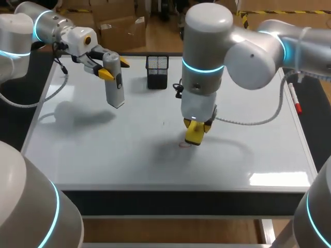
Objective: Pick up the inspection probe, press it on each red-marked spot on the whiteboard one by one, put down the probe, pick up the eraser, and wipe off all the red marks.
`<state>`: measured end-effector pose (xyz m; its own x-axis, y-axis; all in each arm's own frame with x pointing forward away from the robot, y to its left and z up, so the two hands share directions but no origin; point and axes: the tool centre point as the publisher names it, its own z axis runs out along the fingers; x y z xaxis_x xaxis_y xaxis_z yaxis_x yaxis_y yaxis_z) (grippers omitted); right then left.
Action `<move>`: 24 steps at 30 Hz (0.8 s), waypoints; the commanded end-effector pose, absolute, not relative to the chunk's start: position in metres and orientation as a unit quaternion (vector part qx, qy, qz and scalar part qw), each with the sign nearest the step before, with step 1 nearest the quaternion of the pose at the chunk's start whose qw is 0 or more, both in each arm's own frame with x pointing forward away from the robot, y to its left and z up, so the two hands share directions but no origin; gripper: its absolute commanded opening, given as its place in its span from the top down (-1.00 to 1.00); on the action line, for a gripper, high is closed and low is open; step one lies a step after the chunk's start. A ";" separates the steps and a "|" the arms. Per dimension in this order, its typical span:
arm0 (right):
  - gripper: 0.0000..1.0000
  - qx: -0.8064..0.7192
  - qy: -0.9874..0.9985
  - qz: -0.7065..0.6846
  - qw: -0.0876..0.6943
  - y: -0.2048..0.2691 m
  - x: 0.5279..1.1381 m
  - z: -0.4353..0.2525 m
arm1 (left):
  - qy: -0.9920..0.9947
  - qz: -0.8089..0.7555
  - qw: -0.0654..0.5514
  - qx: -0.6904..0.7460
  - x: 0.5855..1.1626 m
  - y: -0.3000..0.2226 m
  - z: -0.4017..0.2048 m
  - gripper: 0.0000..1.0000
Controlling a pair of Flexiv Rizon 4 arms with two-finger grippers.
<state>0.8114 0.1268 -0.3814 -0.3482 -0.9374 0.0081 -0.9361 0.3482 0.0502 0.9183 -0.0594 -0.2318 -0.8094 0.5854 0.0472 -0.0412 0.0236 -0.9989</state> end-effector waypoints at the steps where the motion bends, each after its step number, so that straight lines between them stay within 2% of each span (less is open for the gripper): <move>1: 1.00 0.571 -0.821 -0.015 0.019 0.127 0.812 -0.380 | -0.677 0.668 0.235 -0.202 0.919 -0.059 -0.230 1.00; 9: 1.00 0.574 -0.818 -0.017 0.025 0.128 0.811 -0.383 | -0.677 0.668 0.235 -0.202 0.919 -0.059 -0.230 1.00; 24: 1.00 0.633 -0.772 -0.037 0.039 0.177 0.797 -0.406 | -0.677 0.668 0.235 -0.202 0.919 -0.059 -0.230 1.00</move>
